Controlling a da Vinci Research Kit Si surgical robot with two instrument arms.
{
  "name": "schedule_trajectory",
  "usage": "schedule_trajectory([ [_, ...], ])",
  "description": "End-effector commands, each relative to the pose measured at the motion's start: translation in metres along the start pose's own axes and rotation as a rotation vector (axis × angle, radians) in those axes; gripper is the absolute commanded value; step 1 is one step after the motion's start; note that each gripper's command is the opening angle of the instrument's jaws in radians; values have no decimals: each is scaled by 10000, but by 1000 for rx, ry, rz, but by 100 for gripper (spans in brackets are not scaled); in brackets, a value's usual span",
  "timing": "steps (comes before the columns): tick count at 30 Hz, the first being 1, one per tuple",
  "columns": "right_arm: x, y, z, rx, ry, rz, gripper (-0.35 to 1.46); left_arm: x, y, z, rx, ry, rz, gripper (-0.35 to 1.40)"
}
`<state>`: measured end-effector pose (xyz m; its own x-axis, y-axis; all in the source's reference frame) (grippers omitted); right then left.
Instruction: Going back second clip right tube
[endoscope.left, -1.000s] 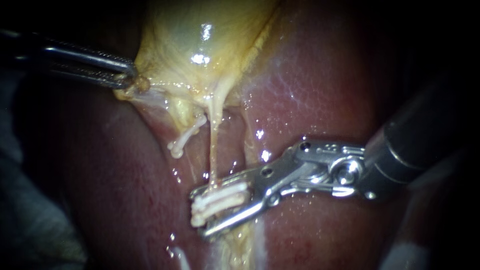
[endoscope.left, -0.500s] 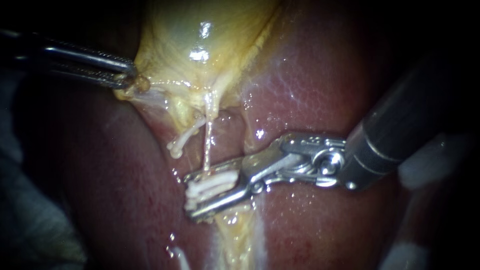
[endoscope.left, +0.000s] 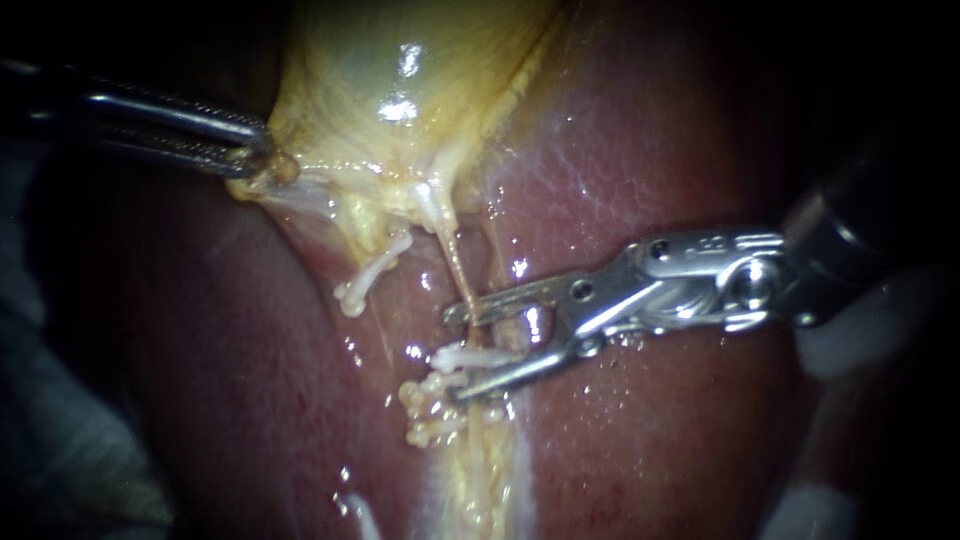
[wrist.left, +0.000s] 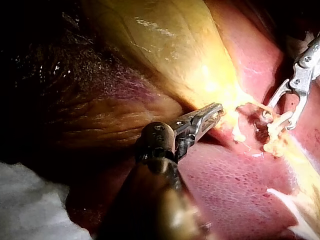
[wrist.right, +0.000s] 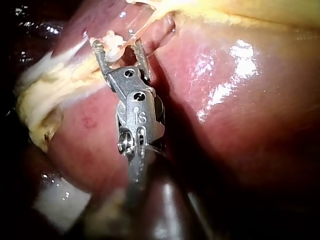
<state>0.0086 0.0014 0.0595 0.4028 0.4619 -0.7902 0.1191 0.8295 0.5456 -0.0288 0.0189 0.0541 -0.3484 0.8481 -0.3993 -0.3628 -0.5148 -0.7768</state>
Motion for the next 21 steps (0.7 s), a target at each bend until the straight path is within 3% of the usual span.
schedule_trajectory([
  [1, 3, -3, -7, -16, -10, -23, 44, 0, 0, -1, 0, 0, 0, -35],
  [6, 15, -10, -35, -49, -38, -68, 45, 0, 0, -1, 0, 0, 0, -35],
  [21, 7, -14, -58, -74, -42, -91, 49, -4, -4, 8, 2, 1, -9, -35],
])
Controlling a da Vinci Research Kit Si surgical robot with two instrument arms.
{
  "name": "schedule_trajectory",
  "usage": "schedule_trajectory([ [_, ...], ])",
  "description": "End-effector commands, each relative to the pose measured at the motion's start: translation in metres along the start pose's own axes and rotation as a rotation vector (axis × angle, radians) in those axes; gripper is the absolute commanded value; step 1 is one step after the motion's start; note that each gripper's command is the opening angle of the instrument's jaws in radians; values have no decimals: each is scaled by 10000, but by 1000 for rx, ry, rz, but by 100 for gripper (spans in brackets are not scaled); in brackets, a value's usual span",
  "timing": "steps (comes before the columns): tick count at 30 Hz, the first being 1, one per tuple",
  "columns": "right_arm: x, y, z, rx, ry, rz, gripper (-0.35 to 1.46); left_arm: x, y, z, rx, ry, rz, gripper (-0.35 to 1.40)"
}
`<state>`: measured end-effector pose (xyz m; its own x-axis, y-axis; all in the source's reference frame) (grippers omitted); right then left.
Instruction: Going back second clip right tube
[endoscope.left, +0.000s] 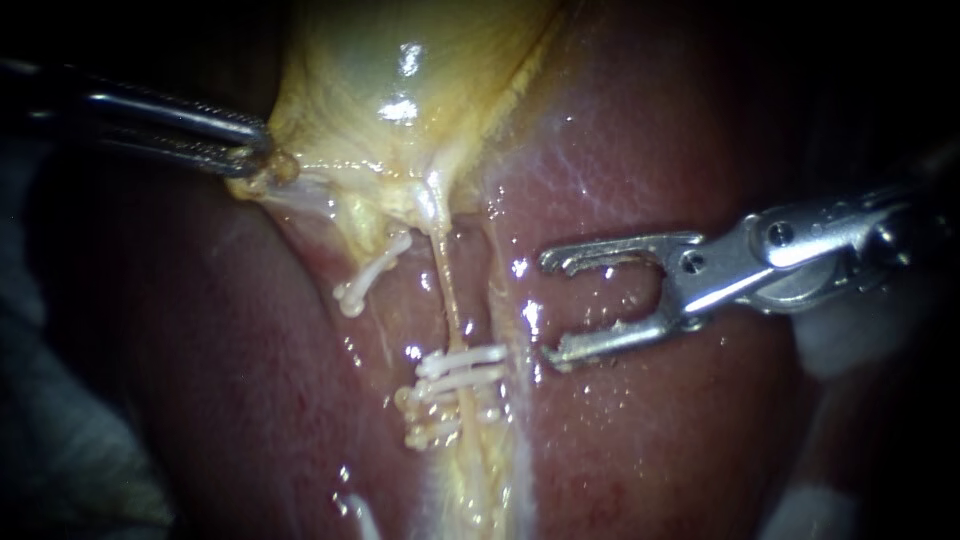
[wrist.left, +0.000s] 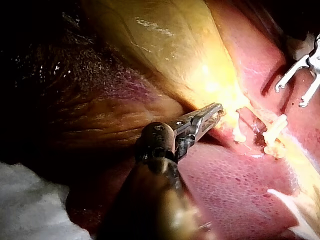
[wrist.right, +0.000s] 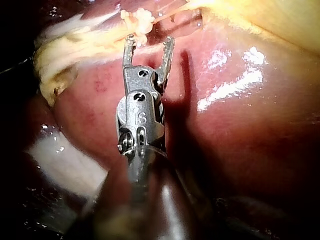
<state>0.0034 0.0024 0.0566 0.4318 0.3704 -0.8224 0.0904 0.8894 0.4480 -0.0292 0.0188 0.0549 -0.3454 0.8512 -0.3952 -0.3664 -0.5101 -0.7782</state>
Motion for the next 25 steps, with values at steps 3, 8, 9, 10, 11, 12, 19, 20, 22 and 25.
schedule_trajectory([
  [3, 0, -2, -2, 2, 0, 0, 50, -4, -3, 10, -3, -8, -6, -35],
  [8, -2, -5, -8, 4, 1, -1, 50, -10, -12, 33, -16, -22, -22, -35],
  [9, -2, -6, -9, 5, 1, -1, 50, -12, -14, 38, -19, -25, -21, -35],
  [10, -3, -6, -10, 5, 1, -1, 50, -13, -15, 43, -22, -30, -25, -35],
  [11, -3, -6, -10, 5, 1, -1, 50, -14, -16, 48, -23, -31, -24, -35],
  [12, -3, -6, -11, 5, 1, -1, 50, -15, -17, 54, -28, -33, -27, -35],
  [19, -5, -7, -14, 5, 1, -1, 50, -18, -18, 66, -36, -43, -28, -35],
  [20, -5, -7, -14, 5, 1, -1, 50, -18, -18, 66, -37, -43, -28, -35],
  [22, -5, -7, -14, 5, 1, -1, 50, -18, -18, 66, -38, -43, -27, -35],
  [25, -4, -7, -13, 4, 0, -1, 50, -18, -18, 64, -40, -45, -26, -35],
])
